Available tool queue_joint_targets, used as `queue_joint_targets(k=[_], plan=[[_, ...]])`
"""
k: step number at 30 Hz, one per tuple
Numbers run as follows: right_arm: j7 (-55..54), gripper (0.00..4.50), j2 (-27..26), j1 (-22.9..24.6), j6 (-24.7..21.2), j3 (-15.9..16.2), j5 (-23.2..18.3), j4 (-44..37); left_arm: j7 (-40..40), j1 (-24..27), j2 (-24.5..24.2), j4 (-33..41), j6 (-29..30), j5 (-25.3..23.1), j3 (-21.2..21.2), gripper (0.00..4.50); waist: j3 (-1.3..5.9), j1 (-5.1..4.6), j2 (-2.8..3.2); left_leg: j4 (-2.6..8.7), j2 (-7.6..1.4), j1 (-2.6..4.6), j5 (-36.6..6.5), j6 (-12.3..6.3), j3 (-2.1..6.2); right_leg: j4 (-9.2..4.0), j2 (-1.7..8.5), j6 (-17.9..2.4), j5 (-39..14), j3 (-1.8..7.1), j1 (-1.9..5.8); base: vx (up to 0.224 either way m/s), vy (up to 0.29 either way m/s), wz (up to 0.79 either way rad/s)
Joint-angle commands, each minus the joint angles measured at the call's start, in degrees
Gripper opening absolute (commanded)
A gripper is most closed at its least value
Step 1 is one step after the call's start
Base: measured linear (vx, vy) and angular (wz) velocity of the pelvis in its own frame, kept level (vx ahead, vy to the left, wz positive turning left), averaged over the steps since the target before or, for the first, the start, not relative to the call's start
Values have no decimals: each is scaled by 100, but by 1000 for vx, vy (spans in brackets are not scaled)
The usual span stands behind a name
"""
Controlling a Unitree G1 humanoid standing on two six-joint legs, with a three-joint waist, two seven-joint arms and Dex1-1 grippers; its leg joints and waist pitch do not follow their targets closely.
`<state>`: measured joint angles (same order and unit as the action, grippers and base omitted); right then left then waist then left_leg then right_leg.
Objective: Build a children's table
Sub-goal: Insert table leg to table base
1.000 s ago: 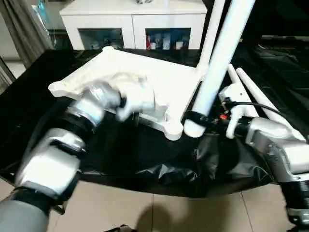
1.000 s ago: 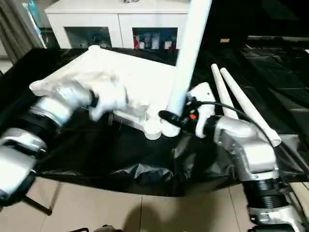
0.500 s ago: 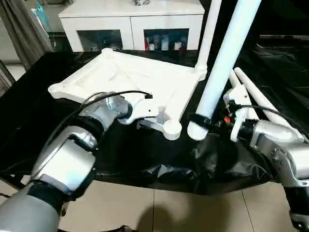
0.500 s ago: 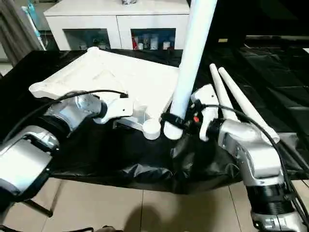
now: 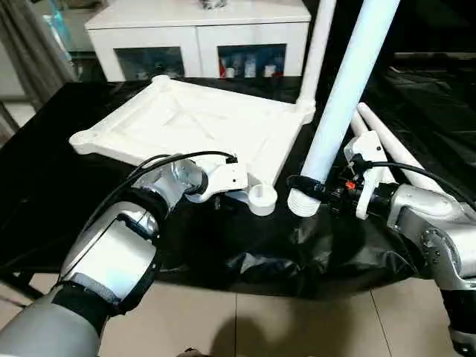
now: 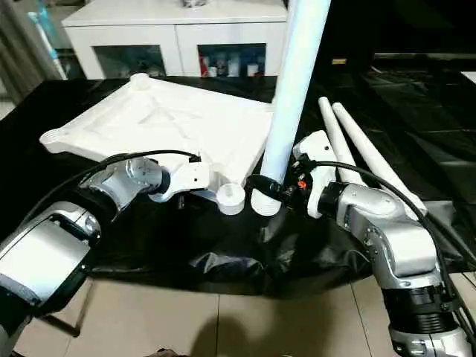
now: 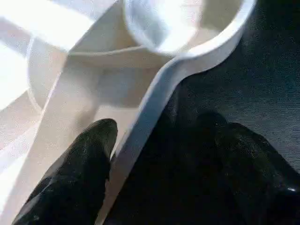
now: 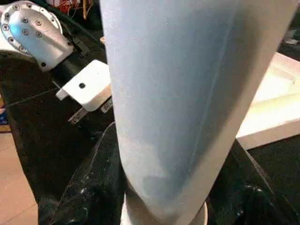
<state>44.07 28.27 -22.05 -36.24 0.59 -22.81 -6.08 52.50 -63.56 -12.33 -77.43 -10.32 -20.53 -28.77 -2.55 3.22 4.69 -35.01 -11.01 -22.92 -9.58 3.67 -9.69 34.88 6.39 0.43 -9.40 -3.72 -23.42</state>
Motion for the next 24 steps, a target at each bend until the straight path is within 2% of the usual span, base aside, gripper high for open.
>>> queue_joint_targets(k=[1,4,5,6,9,10,11,12,13,16,18,19,24], plan=[[-12,186,35,-2,-57,47,-36,-160,423,52,44,-140,103,-106,-15,377,430,-14,-78,416,-85,104,-1349,-280,30,-437,159,-1365,-949,134,368,0,0,0],[-9,186,36,0,-53,53,-27,-169,938,-1,41,-129,237,-3,83,377,432,-31,-83,410,-74,103,-1309,-338,17,-450,164,-1373,-1024,132,368,0,0,0],[-6,186,39,2,-50,53,-25,-170,1120,-28,28,-118,264,21,101,349,435,-30,-84,413,-78,105,-1268,-353,14,-455,169,-1381,-1074,134,363,0,0,0],[11,186,47,-7,-11,60,-3,-130,1505,-98,21,-99,413,128,188,342,431,-30,-100,416,-80,106,-1264,-361,11,-461,170,-1386,-1084,135,360,0,0,0],[23,186,34,-51,63,98,51,-42,2019,-185,40,-74,701,249,288,322,428,-16,-97,418,-87,106,-1192,-388,5,-444,177,-1445,-1027,139,354,0,0,0],[24,186,24,-63,77,111,62,-24,1942,-187,45,-57,684,240,300,306,424,-12,-122,417,-88,105,-1207,-406,1,-451,178,-1457,-1037,138,357,0,0,0],[24,186,24,-64,78,112,63,-22,1931,-187,46,-56,681,240,301,298,424,-9,-108,418,-91,110,-1224,-411,5,-444,179,-1463,-1053,136,355,0,0,0],[19,186,-2,-94,116,148,96,20,1501,-182,70,-24,625,226,353,299,420,-6,-99,419,-95,114,-1269,-417,7,-452,178,-1452,-1109,133,351,0,0,0],[14,186,-19,-111,132,164,109,45,1289,-181,83,-7,631,215,393,295,424,6,-116,417,-99,122,-1277,-426,7,-449,177,-1440,-1133,134,350,0,0,0],[17,186,-51,-140,185,215,150,95,783,-170,72,21,652,95,373,254,428,30,-116,412,-101,115,-1223,-441,8,-453,176,-1406,-1137,134,352,0,0,0],[22,186,-74,-156,226,250,183,129,499,-137,40,57,743,-27,321,254,426,32,-132,417,-100,108,-1192,-442,12,-449,167,-1365,-1116,131,355,0,0,0],[22,186,-75,-157,227,250,184,130,494,-134,39,58,748,-30,319,224,424,34,-124,419,-102,109,-1195,-442,14,-450,169,-1359,-1124,131,350,0,0,0],[24,186,-100,-181,311,297,231,193,368,19,3,78,832,-143,246,193,423,39,-129,425,-96,97,-1176,-426,15,-457,171,-1315,-1178,133,348,0,0,0]])
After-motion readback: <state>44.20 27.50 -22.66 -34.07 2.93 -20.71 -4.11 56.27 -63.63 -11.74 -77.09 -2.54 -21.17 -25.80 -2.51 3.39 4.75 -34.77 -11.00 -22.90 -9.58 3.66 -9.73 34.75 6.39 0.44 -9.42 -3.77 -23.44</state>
